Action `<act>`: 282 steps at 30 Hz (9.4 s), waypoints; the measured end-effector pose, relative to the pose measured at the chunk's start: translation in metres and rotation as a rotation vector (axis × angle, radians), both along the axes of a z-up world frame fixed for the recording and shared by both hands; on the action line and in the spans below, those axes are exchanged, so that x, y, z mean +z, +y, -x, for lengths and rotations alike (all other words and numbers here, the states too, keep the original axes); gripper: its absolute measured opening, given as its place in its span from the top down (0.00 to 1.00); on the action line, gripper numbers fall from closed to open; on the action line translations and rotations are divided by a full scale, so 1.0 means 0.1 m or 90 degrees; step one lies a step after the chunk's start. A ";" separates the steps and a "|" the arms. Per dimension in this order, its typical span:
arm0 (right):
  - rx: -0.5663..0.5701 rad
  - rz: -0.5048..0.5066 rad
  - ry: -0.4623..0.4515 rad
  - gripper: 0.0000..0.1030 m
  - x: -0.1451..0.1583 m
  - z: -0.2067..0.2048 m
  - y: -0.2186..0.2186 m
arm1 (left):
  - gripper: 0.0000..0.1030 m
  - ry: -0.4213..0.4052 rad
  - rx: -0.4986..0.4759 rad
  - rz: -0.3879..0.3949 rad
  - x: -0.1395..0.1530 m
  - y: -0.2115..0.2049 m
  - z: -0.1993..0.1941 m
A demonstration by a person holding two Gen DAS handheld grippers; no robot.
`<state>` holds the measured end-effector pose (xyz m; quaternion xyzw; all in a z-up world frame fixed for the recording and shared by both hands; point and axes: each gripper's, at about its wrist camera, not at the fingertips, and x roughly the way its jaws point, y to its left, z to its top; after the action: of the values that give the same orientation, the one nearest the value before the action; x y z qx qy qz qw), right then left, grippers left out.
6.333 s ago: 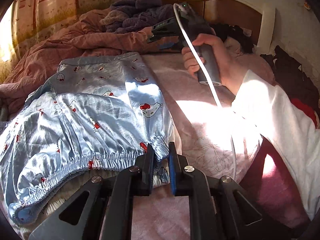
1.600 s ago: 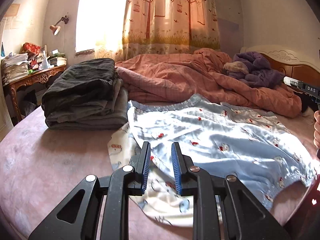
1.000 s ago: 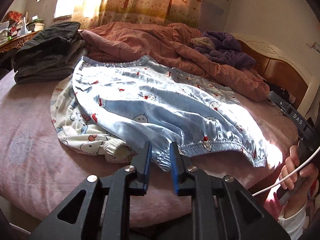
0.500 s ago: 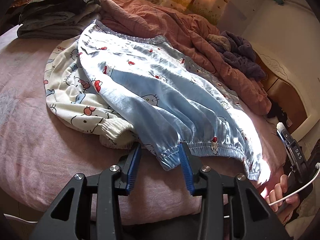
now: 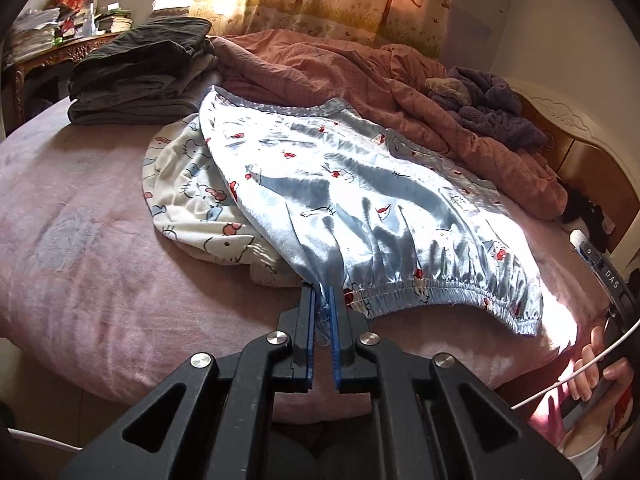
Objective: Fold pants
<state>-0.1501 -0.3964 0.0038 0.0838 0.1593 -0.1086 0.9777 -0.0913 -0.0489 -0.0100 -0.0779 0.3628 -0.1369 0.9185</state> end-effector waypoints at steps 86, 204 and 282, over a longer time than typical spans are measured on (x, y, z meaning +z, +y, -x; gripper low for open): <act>0.025 -0.298 0.185 0.55 -0.22 -2.36 -2.09 | 0.90 0.008 -0.400 -0.134 -0.22 -2.11 0.05; 0.157 0.061 -0.056 0.35 -0.05 -0.57 1.35 | 0.01 -0.353 0.089 -0.149 0.34 0.60 0.18; 0.422 0.834 0.013 0.29 -0.99 -0.13 2.30 | 0.15 -0.252 -0.112 -0.243 -0.18 0.42 -0.03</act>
<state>-0.1370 -0.1666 -0.0953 -0.5715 0.0874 0.1193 0.8072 -0.0882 -0.0072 -0.0276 0.1567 0.2013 -0.1578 0.9540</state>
